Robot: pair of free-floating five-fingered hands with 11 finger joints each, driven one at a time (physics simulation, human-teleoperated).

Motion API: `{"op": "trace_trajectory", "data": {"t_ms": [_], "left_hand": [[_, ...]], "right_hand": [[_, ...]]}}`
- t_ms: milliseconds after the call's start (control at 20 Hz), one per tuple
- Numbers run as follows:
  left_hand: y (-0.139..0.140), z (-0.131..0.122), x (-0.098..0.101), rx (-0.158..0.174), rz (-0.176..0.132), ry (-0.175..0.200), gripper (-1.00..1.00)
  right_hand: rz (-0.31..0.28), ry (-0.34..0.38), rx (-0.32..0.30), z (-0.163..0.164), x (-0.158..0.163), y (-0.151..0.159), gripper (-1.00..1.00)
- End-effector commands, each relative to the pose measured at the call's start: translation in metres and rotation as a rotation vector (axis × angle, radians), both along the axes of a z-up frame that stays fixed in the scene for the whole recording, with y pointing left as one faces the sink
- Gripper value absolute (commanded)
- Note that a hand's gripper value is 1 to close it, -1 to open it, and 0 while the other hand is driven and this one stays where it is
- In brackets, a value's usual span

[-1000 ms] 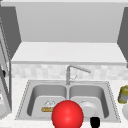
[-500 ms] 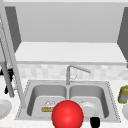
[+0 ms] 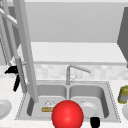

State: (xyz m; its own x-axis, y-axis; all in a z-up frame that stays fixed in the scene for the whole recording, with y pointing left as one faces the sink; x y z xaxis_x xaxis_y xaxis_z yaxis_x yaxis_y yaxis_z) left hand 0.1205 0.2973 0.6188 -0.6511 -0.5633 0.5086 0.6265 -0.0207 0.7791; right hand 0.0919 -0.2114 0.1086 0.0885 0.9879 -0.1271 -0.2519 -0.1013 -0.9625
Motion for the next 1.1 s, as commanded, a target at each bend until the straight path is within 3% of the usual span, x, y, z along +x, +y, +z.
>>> {"op": "trace_trajectory", "data": {"t_ms": [0, 400, 1050], "left_hand": [[-0.030, -0.008, 0.017, 0.014, 0.000, -0.007, -1.00], [-0.064, -0.010, 0.050, 0.076, 0.086, -0.002, -1.00], [-0.117, -0.016, 0.105, 0.207, 0.248, -0.001, -1.00]], "right_hand": [[0.000, 0.000, 0.000, 0.000, 0.000, 0.000, 0.00], [0.000, 0.000, 0.000, 0.000, 0.000, 0.000, 0.00], [0.000, 0.000, 0.000, 0.000, 0.000, 0.000, 0.00]]}}
